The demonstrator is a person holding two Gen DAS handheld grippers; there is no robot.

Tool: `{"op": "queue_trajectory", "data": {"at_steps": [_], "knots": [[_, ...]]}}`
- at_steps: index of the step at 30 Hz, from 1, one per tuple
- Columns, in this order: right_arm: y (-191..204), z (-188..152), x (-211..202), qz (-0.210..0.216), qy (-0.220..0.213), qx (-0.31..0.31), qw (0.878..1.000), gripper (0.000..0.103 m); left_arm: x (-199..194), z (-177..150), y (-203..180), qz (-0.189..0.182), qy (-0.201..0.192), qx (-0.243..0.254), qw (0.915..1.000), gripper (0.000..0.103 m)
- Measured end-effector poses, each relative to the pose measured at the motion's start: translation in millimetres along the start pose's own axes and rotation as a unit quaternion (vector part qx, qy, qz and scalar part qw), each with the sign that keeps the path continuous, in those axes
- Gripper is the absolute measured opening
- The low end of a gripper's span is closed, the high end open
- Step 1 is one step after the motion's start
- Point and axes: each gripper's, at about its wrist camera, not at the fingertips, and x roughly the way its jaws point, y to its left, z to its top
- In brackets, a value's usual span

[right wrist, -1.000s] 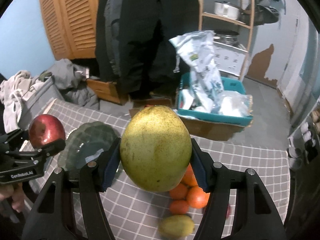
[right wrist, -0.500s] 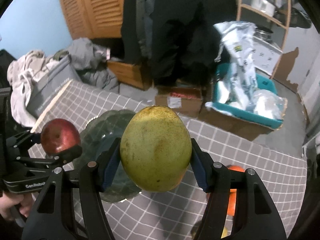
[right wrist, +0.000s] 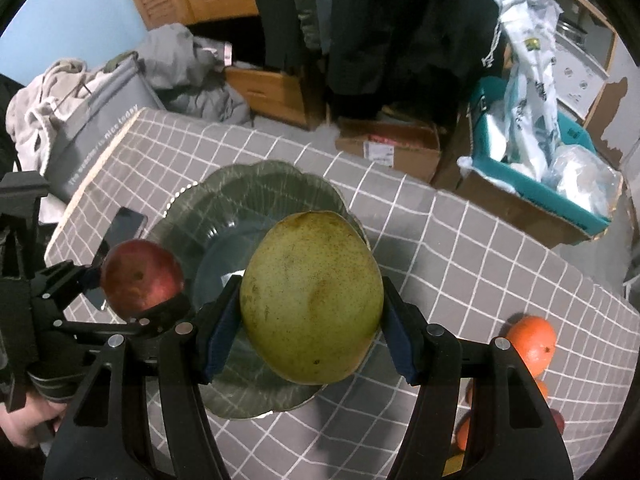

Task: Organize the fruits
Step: 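Lift and carry the red apple with the left tool while the right tool carries the pear to the bowl, then open the left tool to drop the apple in the bowl while the right tool lowers the pear in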

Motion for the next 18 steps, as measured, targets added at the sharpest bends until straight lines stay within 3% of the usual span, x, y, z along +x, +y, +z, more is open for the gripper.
{"op": "queue_trajectory", "data": {"at_steps": [8,18], "knots": [[7,-3,24,0.005,0.032,-0.015,0.999,0.065,21,-6,5,0.003,0.040,-0.008,0.9992,0.080],[10,1,31,0.010,0.038,-0.012,0.999,0.065,41,-13,0,0.015,0.078,0.008,0.9968,0.080]]}}
